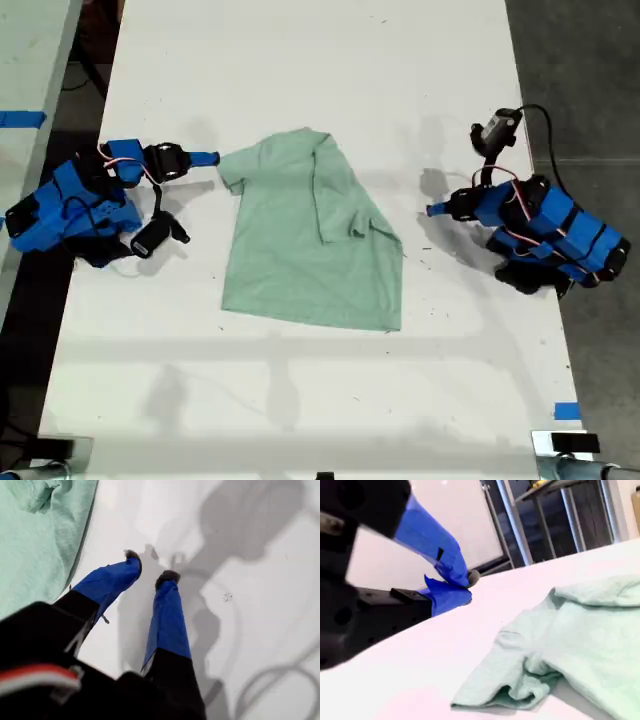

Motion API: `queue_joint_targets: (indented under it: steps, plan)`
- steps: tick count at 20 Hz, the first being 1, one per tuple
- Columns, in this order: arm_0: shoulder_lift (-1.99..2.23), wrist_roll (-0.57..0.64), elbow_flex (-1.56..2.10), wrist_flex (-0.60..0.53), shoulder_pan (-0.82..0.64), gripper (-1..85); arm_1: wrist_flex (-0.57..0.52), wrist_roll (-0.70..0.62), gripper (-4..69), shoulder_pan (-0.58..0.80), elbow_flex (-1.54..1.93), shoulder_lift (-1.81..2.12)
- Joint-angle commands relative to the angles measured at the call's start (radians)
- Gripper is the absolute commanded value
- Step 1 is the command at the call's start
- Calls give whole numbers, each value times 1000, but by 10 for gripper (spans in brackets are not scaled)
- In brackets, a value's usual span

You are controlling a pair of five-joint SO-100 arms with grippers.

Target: Fold t shirt

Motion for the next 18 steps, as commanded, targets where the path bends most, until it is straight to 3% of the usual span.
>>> queue_joint_targets:
  steps: [1, 3, 7, 8, 10, 13, 16, 18]
  plan:
    - [-224, 5, -222, 9, -21, 111, -5, -17, 94, 0, 40, 14]
    - [-848, -11, -641, 67, -11, 164, -5, -17, 94, 0, 40, 14]
    - [-1483, -14, -1290, 457, -95, 190, -5, -17, 94, 0, 40, 14]
    - [-1586, 3, -1347, 511, -106, 193, -5, -17, 94, 0, 40, 14]
    - [-1703, 18, -1298, 479, -137, 195, -5, -17, 94, 0, 40, 14]
    - [-1710, 43, -1094, 252, -225, 140, -5, -17, 94, 0, 40, 14]
    - [-1836, 92, -1066, 133, -256, 95, -5, -17, 93, 0, 40, 14]
    - [-1947, 109, -1101, 86, -244, -2, -5, -17, 93, 0, 40, 14]
